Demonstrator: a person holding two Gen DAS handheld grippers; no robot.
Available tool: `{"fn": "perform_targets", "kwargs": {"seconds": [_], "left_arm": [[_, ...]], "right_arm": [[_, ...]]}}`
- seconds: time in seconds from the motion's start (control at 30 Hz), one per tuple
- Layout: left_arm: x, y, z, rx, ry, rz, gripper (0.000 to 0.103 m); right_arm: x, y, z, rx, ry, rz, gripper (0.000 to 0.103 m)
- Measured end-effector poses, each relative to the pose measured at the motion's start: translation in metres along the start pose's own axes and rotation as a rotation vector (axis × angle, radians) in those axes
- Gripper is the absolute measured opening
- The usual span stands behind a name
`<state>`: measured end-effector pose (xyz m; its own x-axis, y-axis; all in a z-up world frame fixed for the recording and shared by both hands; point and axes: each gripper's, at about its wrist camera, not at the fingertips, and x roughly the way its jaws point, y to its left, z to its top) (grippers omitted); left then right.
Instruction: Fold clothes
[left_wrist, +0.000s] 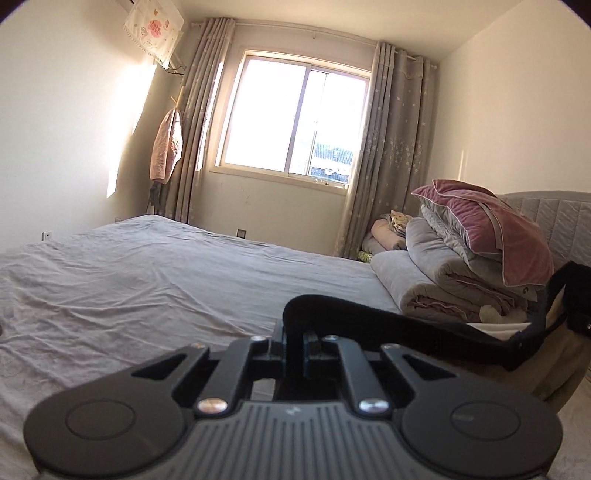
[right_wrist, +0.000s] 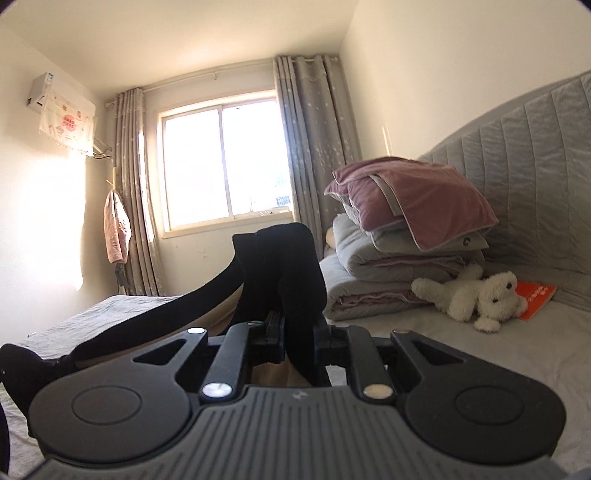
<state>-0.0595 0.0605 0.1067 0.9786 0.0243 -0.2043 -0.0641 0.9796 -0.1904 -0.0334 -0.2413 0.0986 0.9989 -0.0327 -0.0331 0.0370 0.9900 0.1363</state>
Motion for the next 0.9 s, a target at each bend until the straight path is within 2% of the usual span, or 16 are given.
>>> {"fn": "perform_targets", "kwargs": {"seconds": [0.2, 0.53, 0.9], "left_arm": [[-0.03, 0.003, 0.035, 0.005, -0.092, 0.04, 0.007], [-0.082, -0.001, 0.093, -0.005, -0.243, 0.043, 0.007], [-0.118, 0.006, 0.116, -0.054, -0.271, 0.064, 0.007]], "right_arm": [[-0.02, 0.015, 0.023, -0.089, -0.074, 0.045, 0.015], [-0.044, 0.027, 0.088, -0.141, -0.194, 0.097, 0.015], [-0.068, 0.042, 0.116, -0.136, -0.192, 0.14, 0.015]]}}
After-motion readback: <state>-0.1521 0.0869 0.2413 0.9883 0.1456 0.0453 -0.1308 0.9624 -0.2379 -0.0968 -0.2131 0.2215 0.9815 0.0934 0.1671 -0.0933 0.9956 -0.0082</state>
